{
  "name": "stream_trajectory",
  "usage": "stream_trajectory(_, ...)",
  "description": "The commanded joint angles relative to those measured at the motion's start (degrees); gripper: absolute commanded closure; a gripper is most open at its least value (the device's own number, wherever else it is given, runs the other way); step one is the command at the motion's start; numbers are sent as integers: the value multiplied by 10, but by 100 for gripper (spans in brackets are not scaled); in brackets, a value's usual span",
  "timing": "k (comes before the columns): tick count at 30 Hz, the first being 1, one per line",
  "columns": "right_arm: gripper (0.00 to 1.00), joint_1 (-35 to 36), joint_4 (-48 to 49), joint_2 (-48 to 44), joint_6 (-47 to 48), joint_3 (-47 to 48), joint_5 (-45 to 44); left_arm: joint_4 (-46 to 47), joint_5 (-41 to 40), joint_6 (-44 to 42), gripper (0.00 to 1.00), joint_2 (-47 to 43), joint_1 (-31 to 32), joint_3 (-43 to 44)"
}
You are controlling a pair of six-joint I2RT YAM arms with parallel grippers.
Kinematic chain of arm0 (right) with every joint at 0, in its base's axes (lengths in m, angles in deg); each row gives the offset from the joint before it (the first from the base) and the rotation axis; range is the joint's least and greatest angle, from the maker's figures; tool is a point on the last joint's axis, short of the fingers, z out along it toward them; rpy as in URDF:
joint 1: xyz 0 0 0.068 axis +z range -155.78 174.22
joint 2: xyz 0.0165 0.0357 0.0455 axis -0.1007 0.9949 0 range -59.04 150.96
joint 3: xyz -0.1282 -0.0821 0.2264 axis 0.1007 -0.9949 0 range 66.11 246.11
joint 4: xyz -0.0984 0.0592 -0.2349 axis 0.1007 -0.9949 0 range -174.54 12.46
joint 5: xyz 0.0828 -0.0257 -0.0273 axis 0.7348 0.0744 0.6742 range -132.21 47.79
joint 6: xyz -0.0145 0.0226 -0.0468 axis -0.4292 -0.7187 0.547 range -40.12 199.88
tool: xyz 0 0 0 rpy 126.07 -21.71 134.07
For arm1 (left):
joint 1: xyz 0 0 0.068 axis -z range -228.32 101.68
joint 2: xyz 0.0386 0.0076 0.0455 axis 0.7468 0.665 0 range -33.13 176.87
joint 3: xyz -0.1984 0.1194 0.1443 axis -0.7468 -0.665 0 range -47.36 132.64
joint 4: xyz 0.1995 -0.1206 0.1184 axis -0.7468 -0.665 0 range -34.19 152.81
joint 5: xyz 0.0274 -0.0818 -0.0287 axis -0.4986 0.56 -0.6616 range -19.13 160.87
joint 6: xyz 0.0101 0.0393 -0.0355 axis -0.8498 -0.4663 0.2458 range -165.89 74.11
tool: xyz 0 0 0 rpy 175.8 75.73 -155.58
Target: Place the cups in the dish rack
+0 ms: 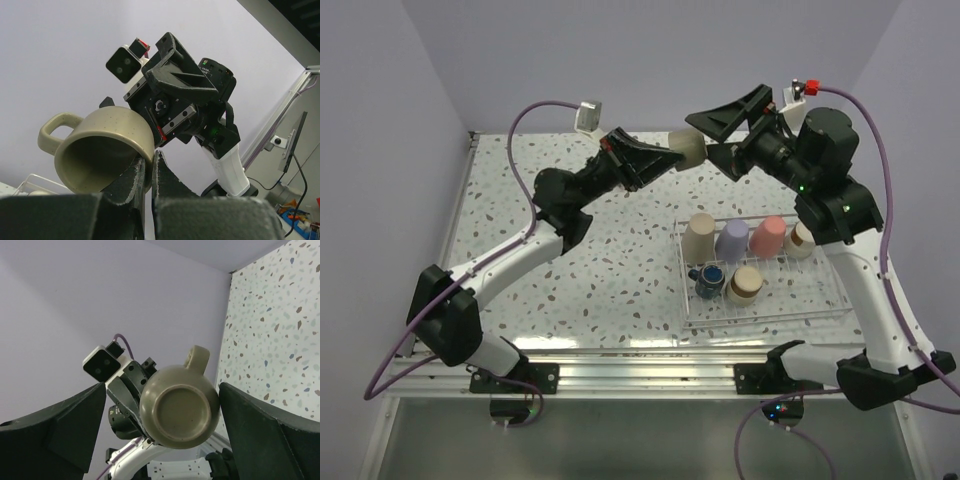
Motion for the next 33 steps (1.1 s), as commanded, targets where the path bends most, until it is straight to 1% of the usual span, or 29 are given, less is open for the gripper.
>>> stream_trajectory(1, 3, 13, 5, -20, -6, 12, -2, 3, -31, -44, 100, -27, 12, 14)
stream_trajectory(3, 4, 17, 3, -21, -6, 11, -1, -3, -38, -54, 100, -29, 17, 10)
stream_trajectory(10, 16, 24, 11, -26, -17, -3, 5, -10, -60, -66, 100, -36, 27, 0)
stream_trajectory(17, 37, 29, 6, -21, -11, 1, 8, -16, -64, -72, 100, -30, 33, -1)
stream_trajectory(18, 46, 29, 4, -20, -7, 2, 8, -17, -63, -72, 100, -29, 33, 0)
stream_trajectory(20, 58, 29, -1, -22, -2, 1, 4, -21, -60, -72, 100, -24, 33, 2)
stream_trajectory(21, 67, 29, 0, -23, 0, -1, 2, -28, -62, -73, 100, -26, 33, 2)
stream_trajectory(23, 82, 29, -2, -25, 5, -6, -2, -56, -67, -80, 100, -30, 33, 2)
stream_trajectory(24, 88, 29, -4, -25, 8, -6, -4, -65, -71, -83, 96, -36, 33, 1)
stream_trajectory(25, 96, 29, -12, -25, 14, -4, -10, -74, -80, -88, 92, -40, 33, -2)
stream_trajectory(26, 100, 29, -17, -25, 18, -3, -14, -98, -86, -96, 86, -44, 33, -4)
stream_trajectory(27, 100, 29, -23, -24, 22, -1, -17, -109, -92, -101, 73, -54, 33, -6)
stream_trajectory(29, 100, 28, -47, -21, 43, 13, -31, -146, -104, -115, 59, -67, 29, -12)
stream_trajectory(30, 100, 28, -55, -20, 51, 18, -37, -157, -106, -117, 46, -77, 27, -15)
stream_trajectory(33, 100, 27, -92, -16, 84, 41, -67, -183, -103, -117, 29, -97, 11, -33)
